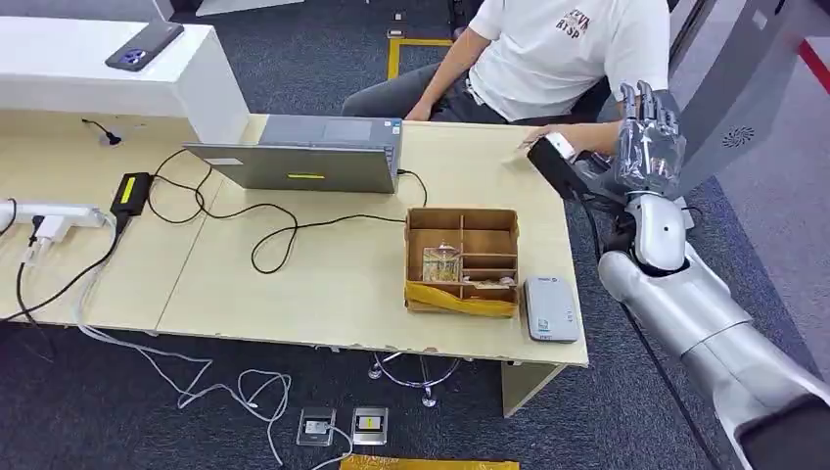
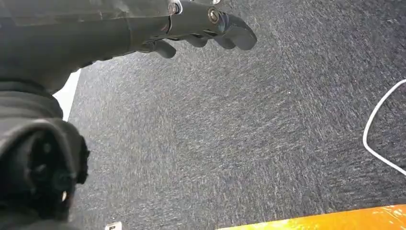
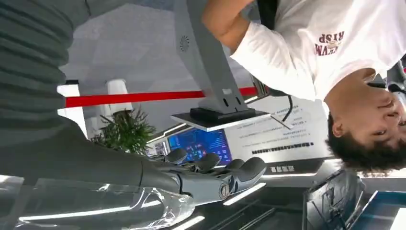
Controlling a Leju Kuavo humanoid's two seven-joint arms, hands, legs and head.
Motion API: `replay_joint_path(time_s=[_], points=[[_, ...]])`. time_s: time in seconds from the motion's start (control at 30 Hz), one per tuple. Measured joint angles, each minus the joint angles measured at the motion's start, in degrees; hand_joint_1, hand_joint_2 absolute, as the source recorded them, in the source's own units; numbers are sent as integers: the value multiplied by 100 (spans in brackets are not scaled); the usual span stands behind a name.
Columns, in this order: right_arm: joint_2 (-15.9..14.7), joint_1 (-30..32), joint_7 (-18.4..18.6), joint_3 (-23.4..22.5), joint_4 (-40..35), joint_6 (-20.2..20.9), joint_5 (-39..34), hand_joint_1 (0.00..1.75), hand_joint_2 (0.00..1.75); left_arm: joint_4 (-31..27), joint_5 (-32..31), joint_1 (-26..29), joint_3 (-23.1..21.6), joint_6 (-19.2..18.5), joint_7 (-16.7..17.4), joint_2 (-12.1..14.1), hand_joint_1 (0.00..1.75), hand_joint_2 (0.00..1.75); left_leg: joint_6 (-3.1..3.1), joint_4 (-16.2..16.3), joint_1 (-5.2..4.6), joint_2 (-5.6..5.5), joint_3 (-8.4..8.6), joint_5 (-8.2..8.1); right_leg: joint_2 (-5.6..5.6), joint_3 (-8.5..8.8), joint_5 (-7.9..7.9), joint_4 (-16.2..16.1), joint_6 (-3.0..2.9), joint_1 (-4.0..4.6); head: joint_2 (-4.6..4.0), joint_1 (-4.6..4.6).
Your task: Pass the card to the sensor for recognition and then transmit it.
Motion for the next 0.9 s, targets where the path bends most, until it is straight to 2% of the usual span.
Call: replay_joint_path(time_s=[0.07, 0.17, 0.3, 0.4, 0.5, 0.67, 0.77, 0.9], points=[[0, 42, -114, -4, -29, -184, -180, 0, 175, 0, 2, 1, -2, 0, 13, 0, 0, 0, 0, 0, 1, -1, 1, 0, 1, 1, 0, 0, 0, 1, 0, -2], [-44, 293, -260, -107, -484, -674, -481, 0, 175, 0, 15, 11, 0, 0, 48, 0, 0, 0, -1, 0, 2, 2, 1, 0, 5, 1, 0, 0, 0, 2, 0, -2], [-98, 397, -310, -162, -872, -719, -570, 0, 175, 0, 17, 13, 0, 0, 50, 4, 0, 0, -4, 0, 2, 14, 3, -3, 19, -2, 0, 0, -1, 2, 0, 0], [-98, 602, -909, -267, -1227, -831, -1262, 0, 175, 0, 57, 16, 2, 0, 55, 2, 0, 0, -4, 0, 3, 9, 4, -3, 18, 1, 0, 0, -1, 3, 0, 0], [-103, 1021, -1069, -330, -1923, -725, -1653, 0, 175, 0, 72, 19, 18, 0, 59, 4, 0, 0, -4, 0, 4, 9, 4, -3, 18, 1, 0, 0, -1, 3, 0, 4], [-120, 1364, -1151, -371, -2747, -619, -1711, 0, 175, 0, 79, 14, 24, 0, 61, 7, 0, 0, -14, -1, 4, 14, 6, -10, 27, -3, 0, 0, -3, 4, 0, 4], [-157, 1437, -1467, -369, -3047, -115, -1808, 0, 175, 0, 105, 22, 35, 0, 63, 9, 0, 0, -15, -1, 4, 17, 7, -10, 27, -2, 0, 0, -3, 4, 0, 0], [-184, 1787, -1526, -367, -3444, 255, -1703, 0, 175, 0, 103, 21, 66, 0, 100, 9, 0, 0, -15, -1, 4, 16, 7, -10, 25, -1, 0, -1, -3, 3, 0, 0]])
